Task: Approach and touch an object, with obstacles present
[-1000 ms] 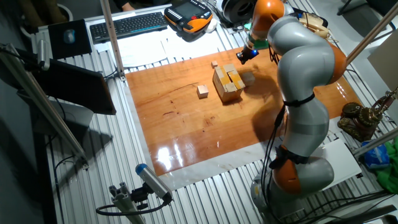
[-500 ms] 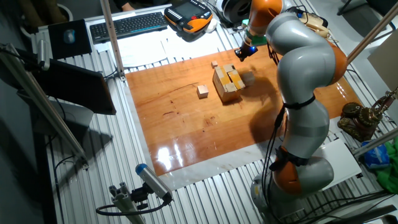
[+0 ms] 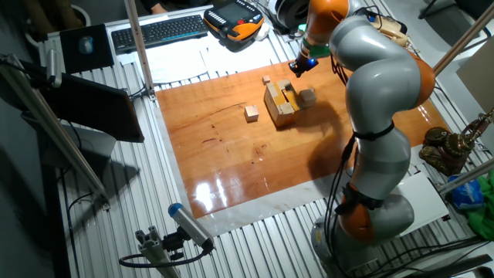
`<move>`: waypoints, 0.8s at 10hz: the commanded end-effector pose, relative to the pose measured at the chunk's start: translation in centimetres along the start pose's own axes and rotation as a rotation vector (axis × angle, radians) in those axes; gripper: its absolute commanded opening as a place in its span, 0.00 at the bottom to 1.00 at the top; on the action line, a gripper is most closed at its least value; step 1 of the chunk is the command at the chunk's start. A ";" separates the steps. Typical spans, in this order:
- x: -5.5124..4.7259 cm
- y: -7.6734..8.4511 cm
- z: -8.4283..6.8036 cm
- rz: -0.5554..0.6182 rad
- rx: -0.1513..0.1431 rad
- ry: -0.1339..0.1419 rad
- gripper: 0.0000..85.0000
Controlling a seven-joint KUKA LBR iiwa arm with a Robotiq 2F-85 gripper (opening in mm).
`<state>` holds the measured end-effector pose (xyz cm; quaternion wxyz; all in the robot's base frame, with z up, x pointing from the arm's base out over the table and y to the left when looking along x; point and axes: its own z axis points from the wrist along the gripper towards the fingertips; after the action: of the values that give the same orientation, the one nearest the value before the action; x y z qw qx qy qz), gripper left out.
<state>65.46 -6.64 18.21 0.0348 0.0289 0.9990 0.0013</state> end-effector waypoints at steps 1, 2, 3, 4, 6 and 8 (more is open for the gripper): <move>0.2 0.2 0.0 0.000 0.000 0.000 0.00; 0.3 0.5 -0.1 0.001 0.000 -0.001 0.00; 0.6 1.0 -0.3 0.007 0.003 -0.003 0.00; 0.9 1.7 -0.6 0.013 0.005 0.001 0.00; 1.8 2.2 -0.9 0.017 0.004 0.001 0.00; 2.5 2.3 -0.9 0.003 0.018 -0.007 0.00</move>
<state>63.05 -4.15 18.99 0.0381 0.0299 0.9988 -0.0078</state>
